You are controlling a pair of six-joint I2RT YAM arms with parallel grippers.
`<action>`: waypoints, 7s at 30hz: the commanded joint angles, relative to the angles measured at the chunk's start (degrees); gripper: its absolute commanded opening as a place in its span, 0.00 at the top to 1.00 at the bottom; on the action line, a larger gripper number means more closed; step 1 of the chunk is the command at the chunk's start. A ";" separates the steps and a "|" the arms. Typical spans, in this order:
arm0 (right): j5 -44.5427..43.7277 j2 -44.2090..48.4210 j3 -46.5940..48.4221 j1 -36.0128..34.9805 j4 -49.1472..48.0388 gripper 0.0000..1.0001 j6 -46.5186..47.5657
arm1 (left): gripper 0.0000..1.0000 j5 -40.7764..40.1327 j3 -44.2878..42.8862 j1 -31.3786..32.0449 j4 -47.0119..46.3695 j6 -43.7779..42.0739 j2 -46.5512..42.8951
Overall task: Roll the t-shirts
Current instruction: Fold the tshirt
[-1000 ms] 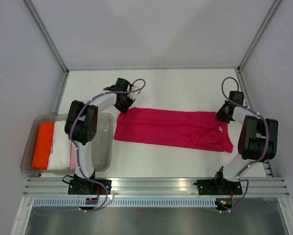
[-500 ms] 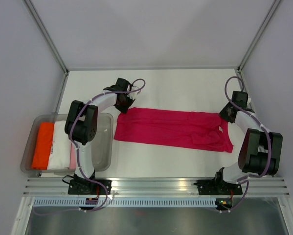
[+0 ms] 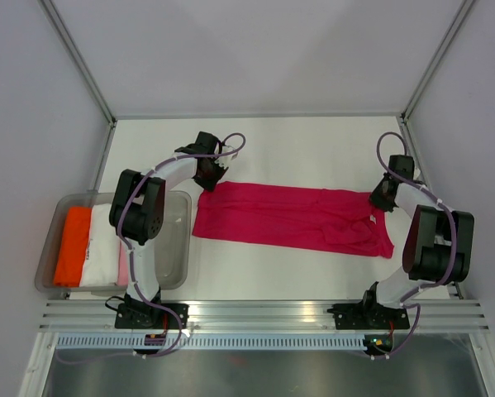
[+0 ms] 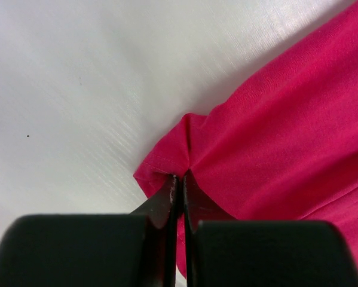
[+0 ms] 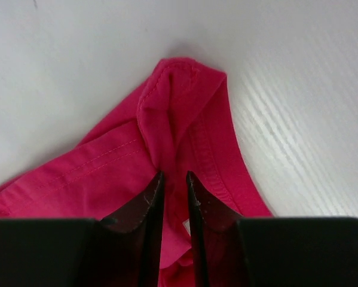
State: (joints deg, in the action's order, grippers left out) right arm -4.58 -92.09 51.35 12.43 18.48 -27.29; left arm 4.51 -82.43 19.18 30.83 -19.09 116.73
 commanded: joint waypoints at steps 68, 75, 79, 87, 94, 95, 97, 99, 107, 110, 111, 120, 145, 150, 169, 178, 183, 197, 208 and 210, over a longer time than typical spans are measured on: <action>3.35 -16.86 16.02 0.06 2.43 0.99 -5.14 | 0.51 0.33 -6.07 -1.60 8.98 -3.93 -9.24; 7.39 -35.86 48.03 -2.76 13.04 0.97 -5.06 | 0.50 -3.37 -6.42 -1.43 10.30 -2.27 -3.36; 3.00 -30.44 44.99 -2.41 13.25 0.95 -1.72 | 0.49 -2.24 -5.37 -0.64 10.39 -0.69 -1.68; 7.21 -22.07 31.00 0.67 7.45 0.90 -3.64 | 0.49 -1.18 0.34 3.58 10.04 -1.56 -0.80; 14.59 -34.72 41.97 0.93 9.11 0.88 -10.58 | 0.52 0.49 6.74 4.46 9.69 -5.33 -1.50; 15.64 -37.52 43.47 0.76 9.64 0.88 -11.20 | 0.52 0.84 7.80 4.90 9.69 -6.39 -2.02; 17.93 -39.91 47.42 0.50 10.08 0.88 -12.52 | 0.52 2.34 11.65 6.83 9.69 -9.64 -3.61; 18.81 -42.20 51.10 0.06 10.26 0.87 -14.10 | 0.52 3.83 14.39 8.84 9.78 -12.63 -5.71; 18.56 -52.38 67.37 -4.42 13.85 0.85 -17.45 | 0.53 13.05 21.52 14.04 12.93 -21.06 -11.43; 13.20 -56.68 76.33 -6.09 19.03 0.85 -16.13 | 0.53 16.92 21.35 16.67 13.03 -21.69 -12.57; 12.41 -57.31 78.79 -6.01 19.83 0.85 -16.13 | 0.53 19.19 21.18 17.38 13.12 -21.52 -12.75; 2.65 -49.77 76.62 -5.13 23.53 0.74 -5.50 | 0.51 31.35 19.86 17.56 17.33 -21.34 -17.85; -7.98 19.58 -2.65 -49.28 15.97 0.54 -25.06 | 0.46 0.32 23.46 10.44 16.46 -5.17 -33.14; -7.99 14.95 -5.03 -62.86 11.94 0.54 -31.42 | 0.46 -0.73 24.86 10.44 16.54 -5.17 -35.95; -4.03 14.83 -22.07 -67.10 2.79 0.82 -38.71 | 0.46 -0.65 24.87 10.44 16.46 -4.90 -35.69; -5.88 24.85 -23.84 -61.03 13.85 1.00 -36.43 | 0.45 0.05 23.72 10.44 16.54 -4.99 -34.37; -5.53 31.70 -26.73 -58.57 19.92 1.00 -38.18 | 0.46 1.72 23.81 10.44 16.72 -4.90 -34.90; -9.38 33.48 1.52 -53.04 23.28 0.33 -13.35 | 0.43 9.54 11.88 23.79 18.91 -10.33 -38.77; -4.63 39.84 5.02 -51.19 11.33 0.23 25.25 | 0.43 28.53 23.97 26.08 16.07 -49.12 -49.40; -6.49 44.87 1.92 -51.19 10.61 0.22 29.37 | 0.41 31.15 27.39 26.17 13.83 -48.23 -48.01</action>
State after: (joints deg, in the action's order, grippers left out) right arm -9.17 -54.19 56.99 -38.89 30.74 -10.26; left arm 27.16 -59.61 44.91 49.34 -56.73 66.76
